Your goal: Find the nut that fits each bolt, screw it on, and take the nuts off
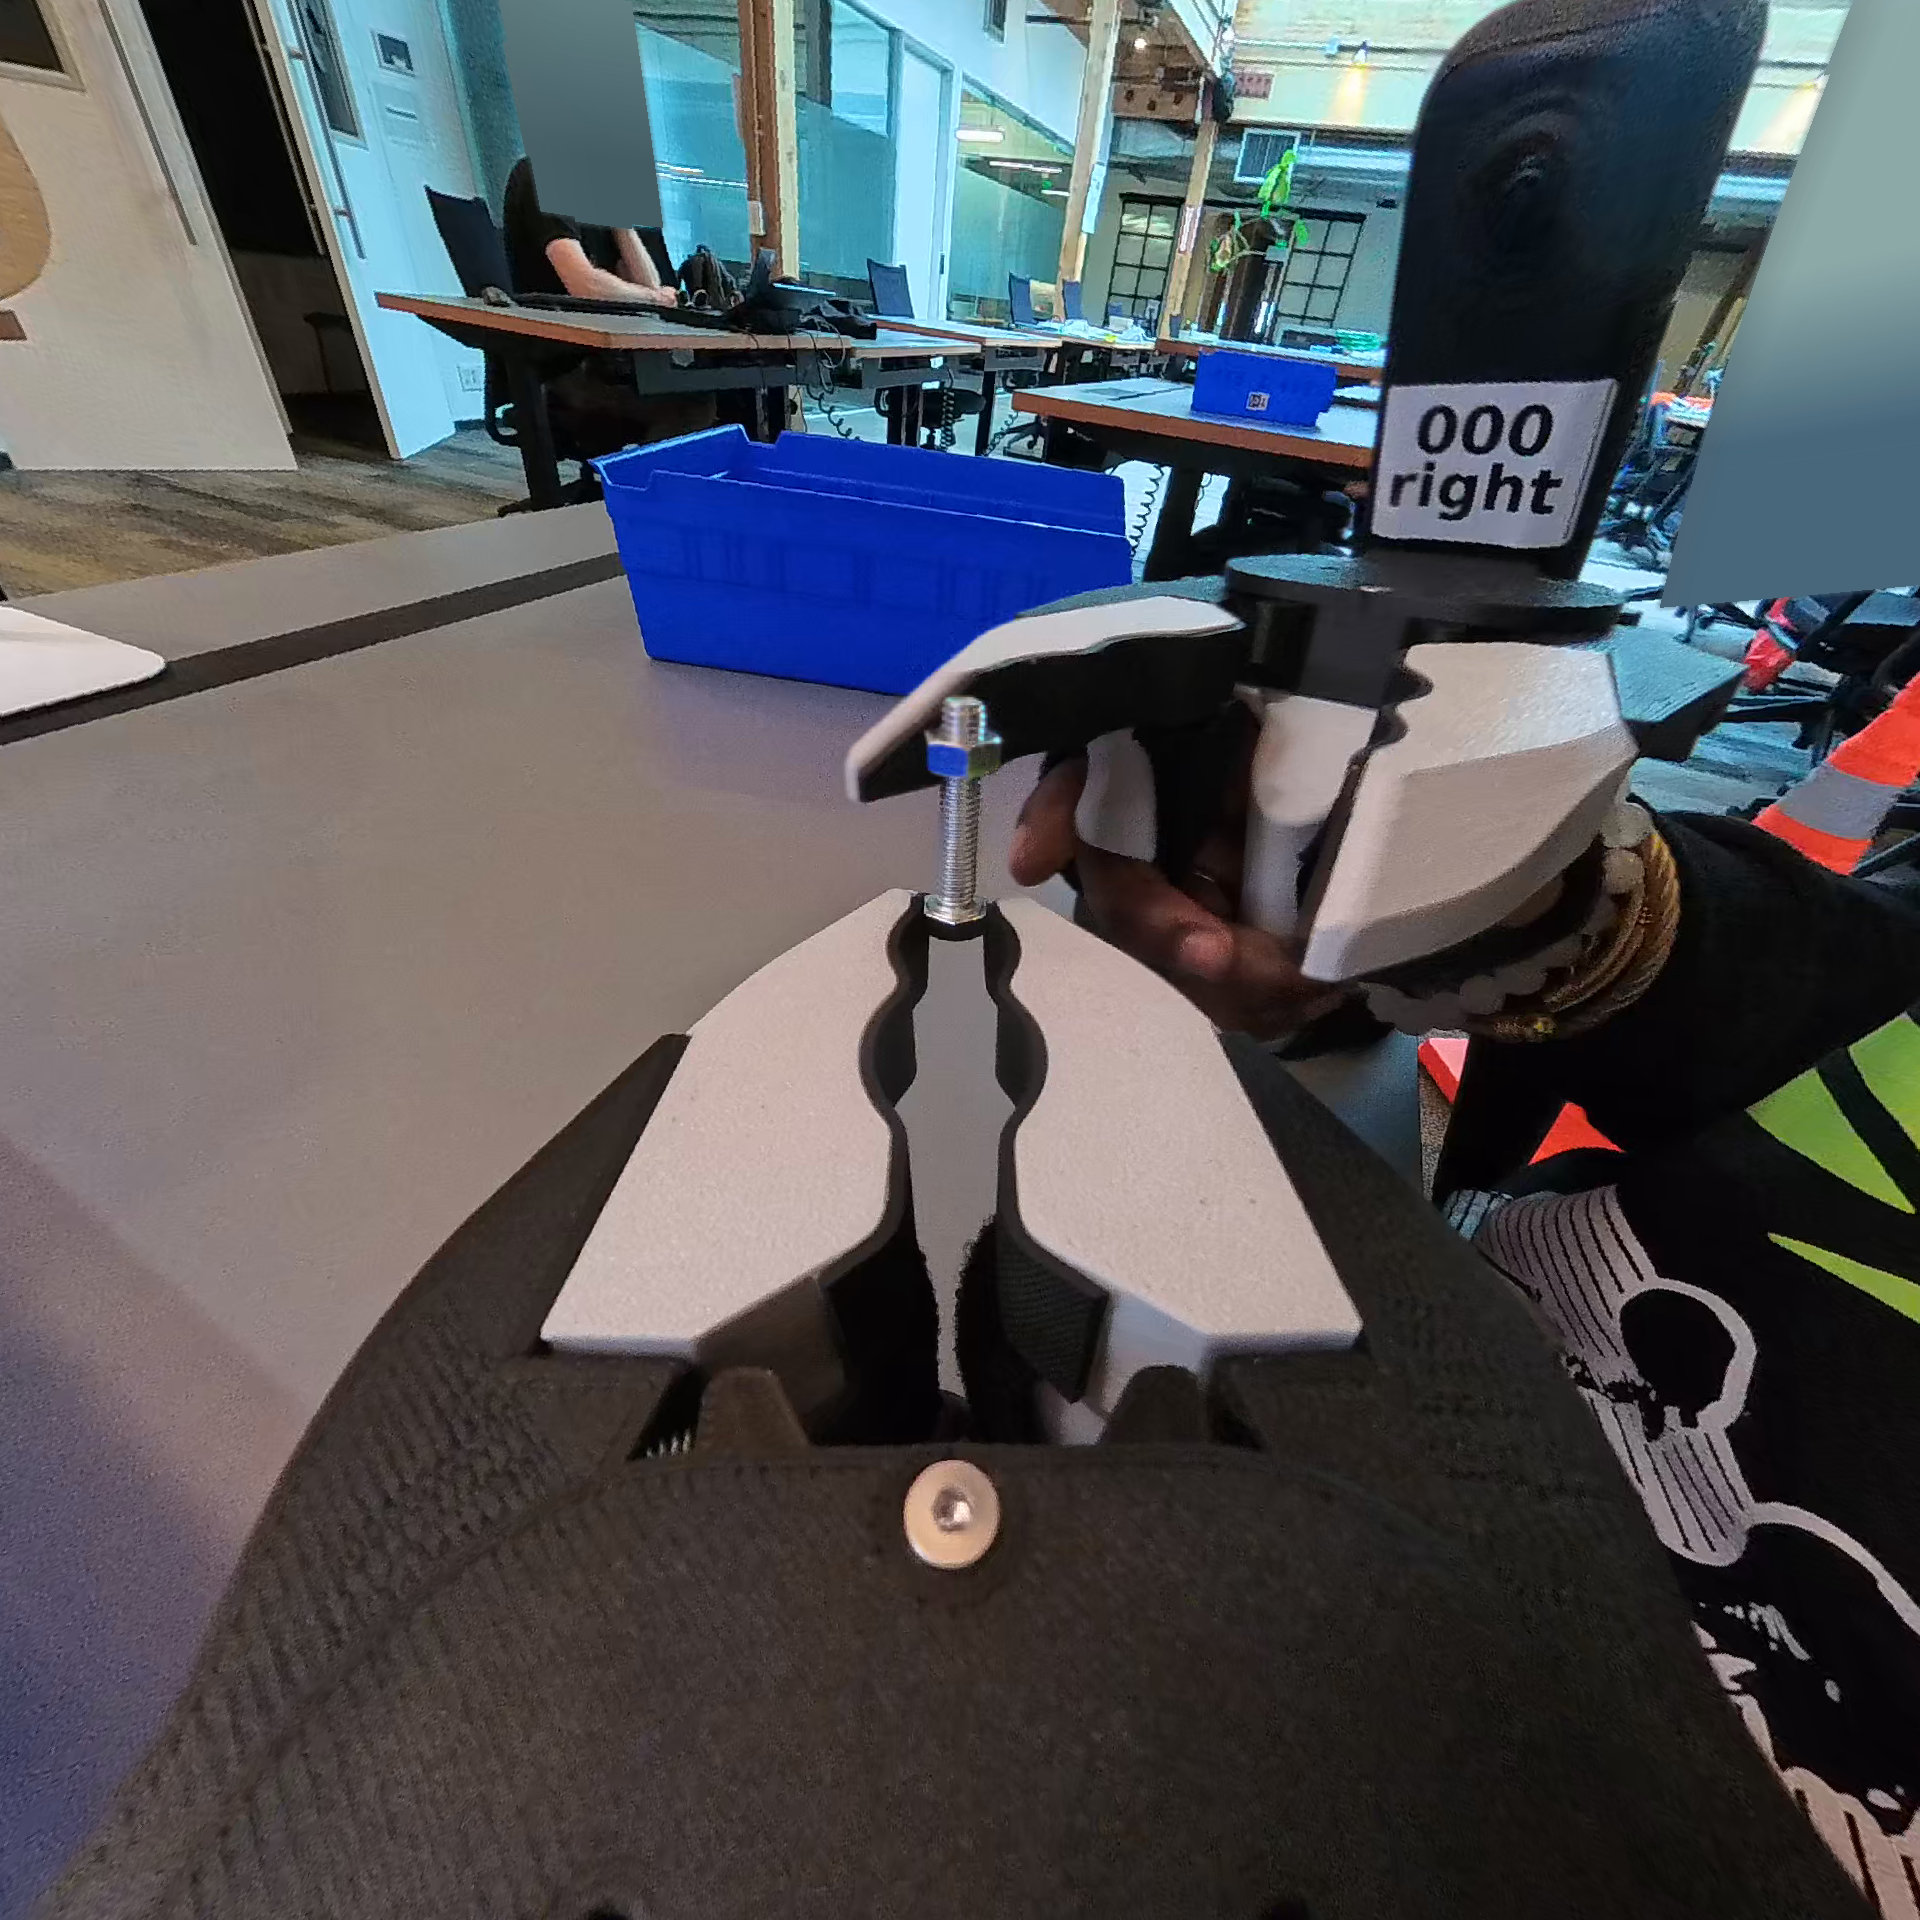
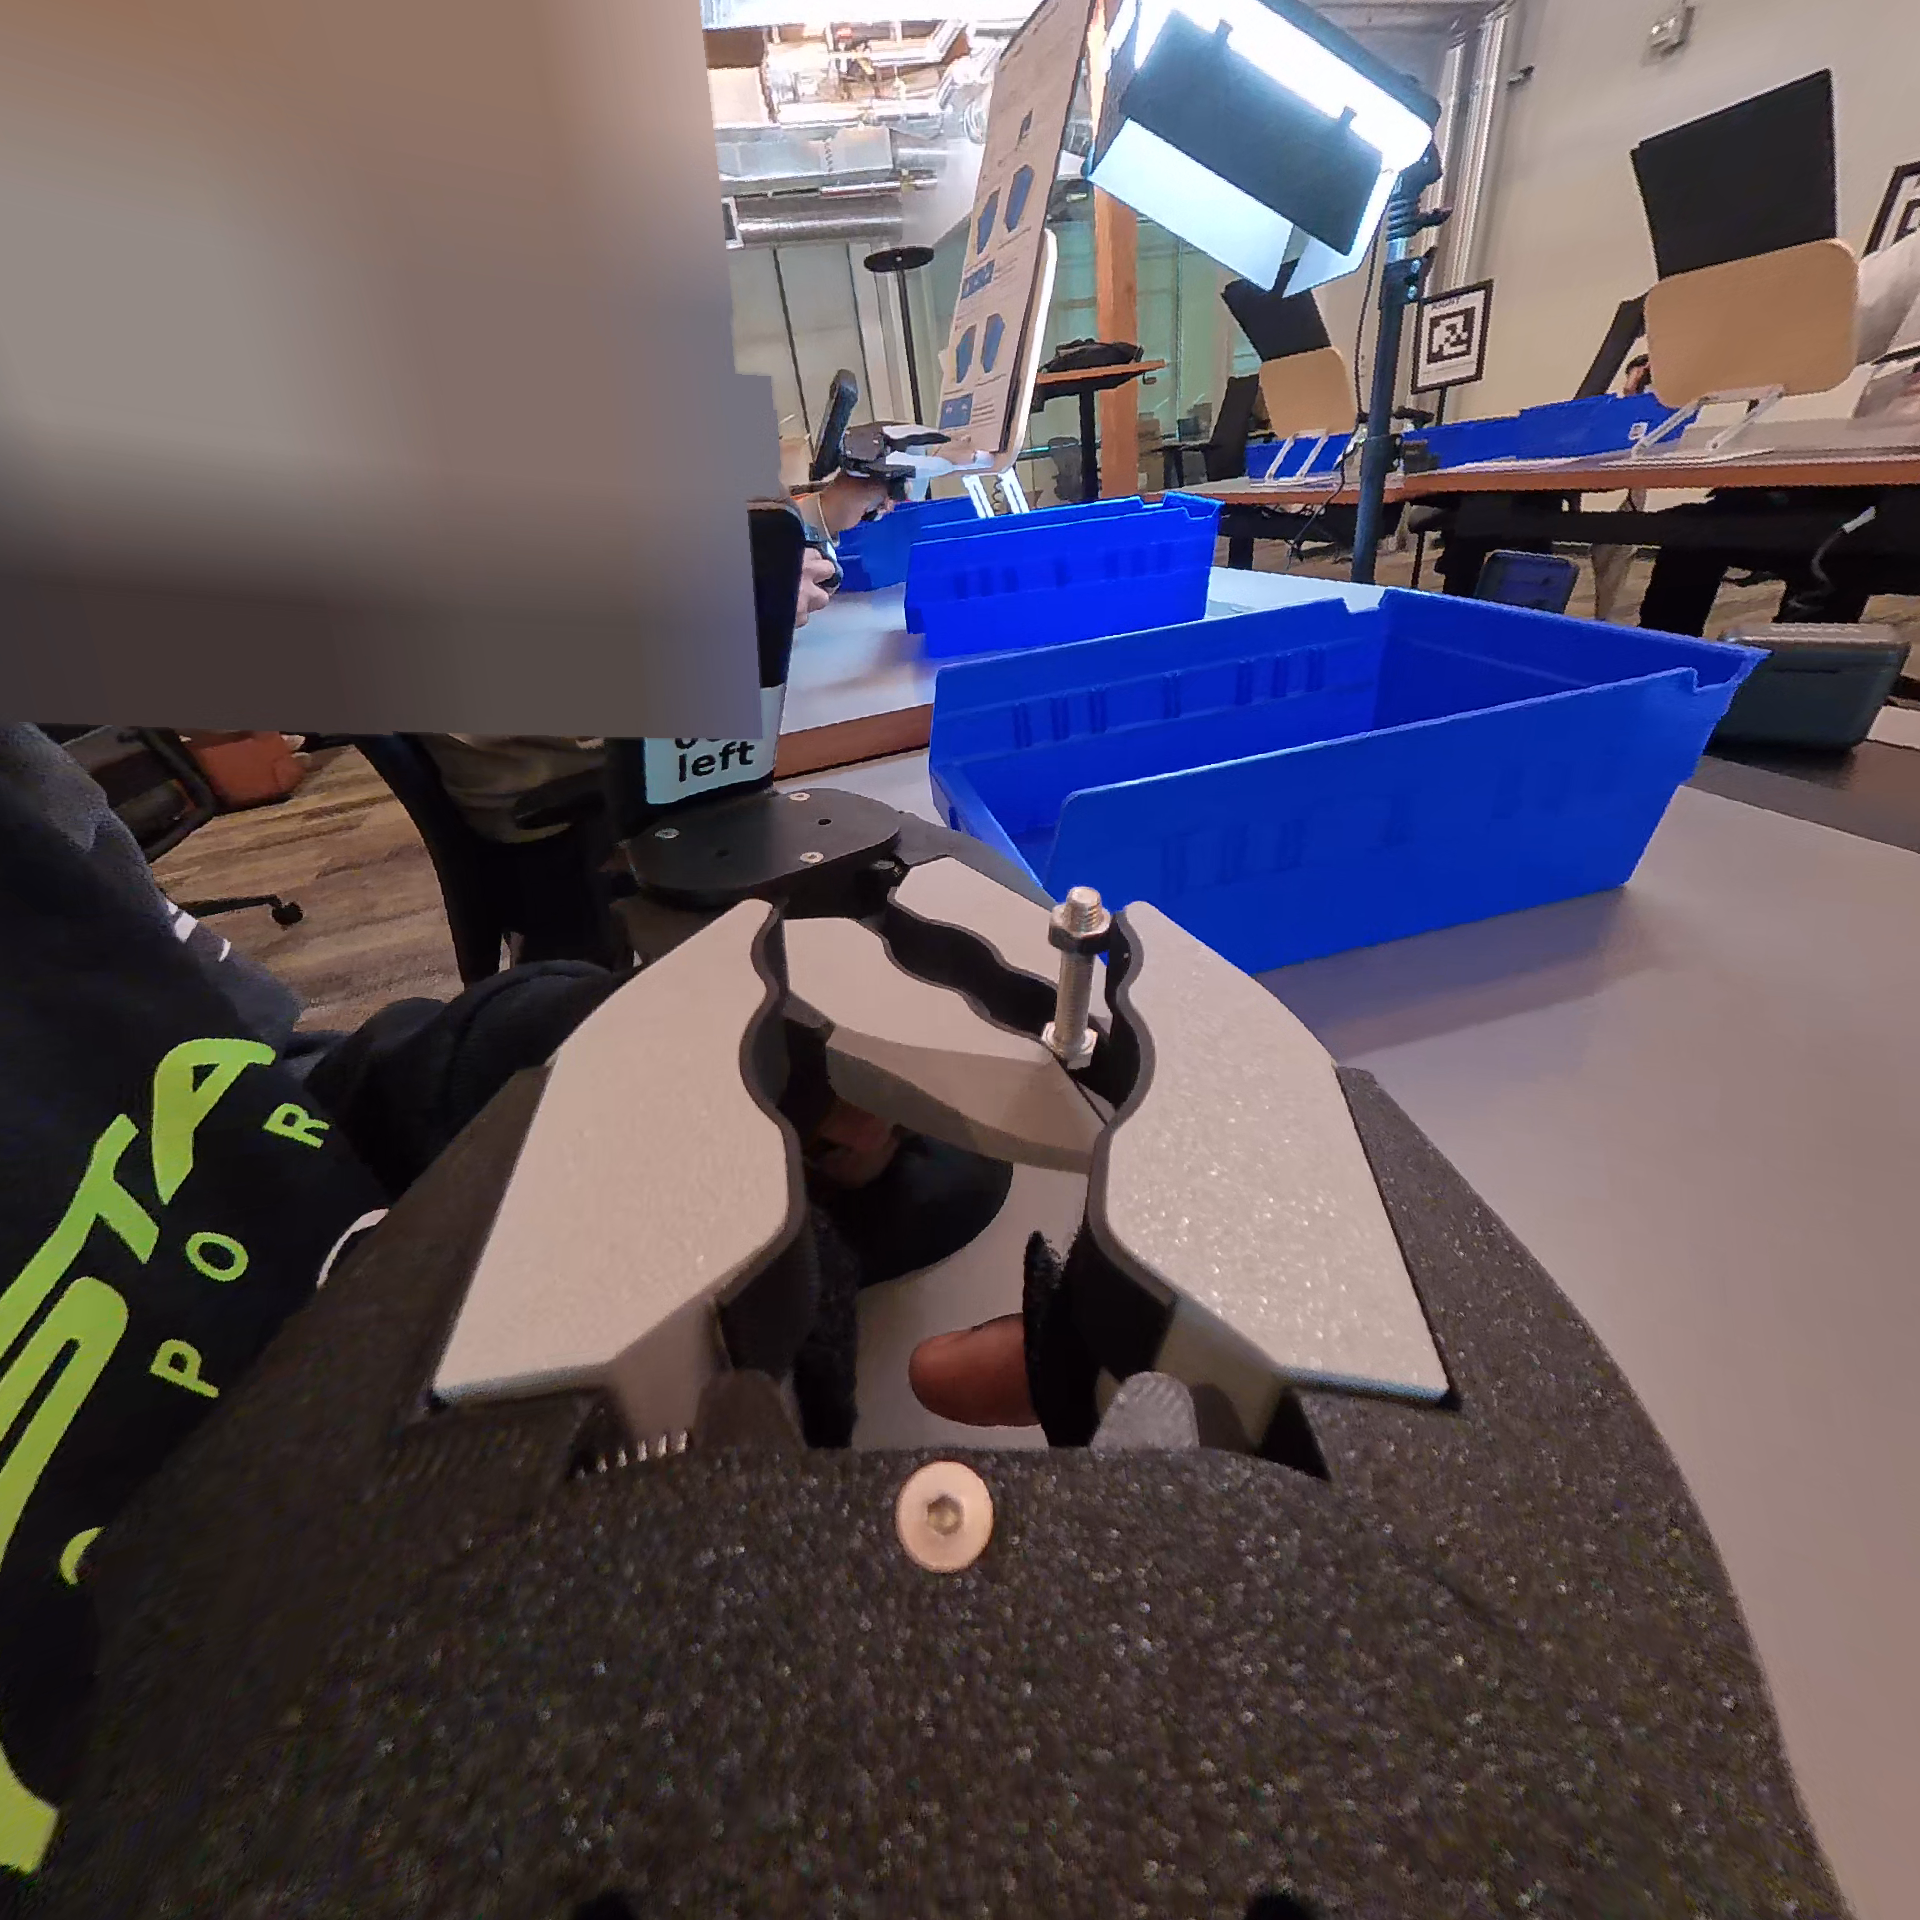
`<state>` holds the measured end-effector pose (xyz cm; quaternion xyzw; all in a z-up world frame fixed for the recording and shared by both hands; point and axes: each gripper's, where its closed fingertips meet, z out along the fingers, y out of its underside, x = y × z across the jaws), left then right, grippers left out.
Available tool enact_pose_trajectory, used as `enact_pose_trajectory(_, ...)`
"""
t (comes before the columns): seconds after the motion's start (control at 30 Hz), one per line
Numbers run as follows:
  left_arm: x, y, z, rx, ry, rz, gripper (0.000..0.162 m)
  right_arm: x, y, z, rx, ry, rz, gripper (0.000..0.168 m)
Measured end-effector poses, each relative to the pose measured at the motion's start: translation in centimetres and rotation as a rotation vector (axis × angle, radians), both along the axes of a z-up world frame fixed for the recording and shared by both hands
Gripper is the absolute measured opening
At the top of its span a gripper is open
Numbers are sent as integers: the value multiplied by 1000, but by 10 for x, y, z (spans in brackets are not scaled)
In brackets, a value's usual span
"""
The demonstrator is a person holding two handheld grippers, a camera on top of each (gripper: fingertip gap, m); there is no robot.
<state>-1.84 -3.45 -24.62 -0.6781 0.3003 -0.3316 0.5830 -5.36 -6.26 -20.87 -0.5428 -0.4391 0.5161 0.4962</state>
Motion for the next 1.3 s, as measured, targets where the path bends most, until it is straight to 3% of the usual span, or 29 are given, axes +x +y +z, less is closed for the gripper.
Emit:
enact_pose_trajectory(0.13, 0, 0, 0, 1, 2, -4, 10, 8, -1, -1, -9, 4, -23, 55)
enact_pose_trajectory(0.3, -1, 0, 0, -5, -9, 0, 10, 18, 0, -1, -24, 22, -24, 35)
enact_pose_trajectory(0.63, 1, 0, -1, -6, 2, -7, 10, -3, 7, 2, 0, 20, -13, 63)
enact_pose_trajectory(0.87, 2, -1, -3, -5, 16, -10, 10, -19, 3, 1, 23, -13, 33, 63)
enact_pose_trajectory(1.3, 0, 1, -1, -12, -3, -1, 10, 2, 5, 0, 1, 7, -15, 53)
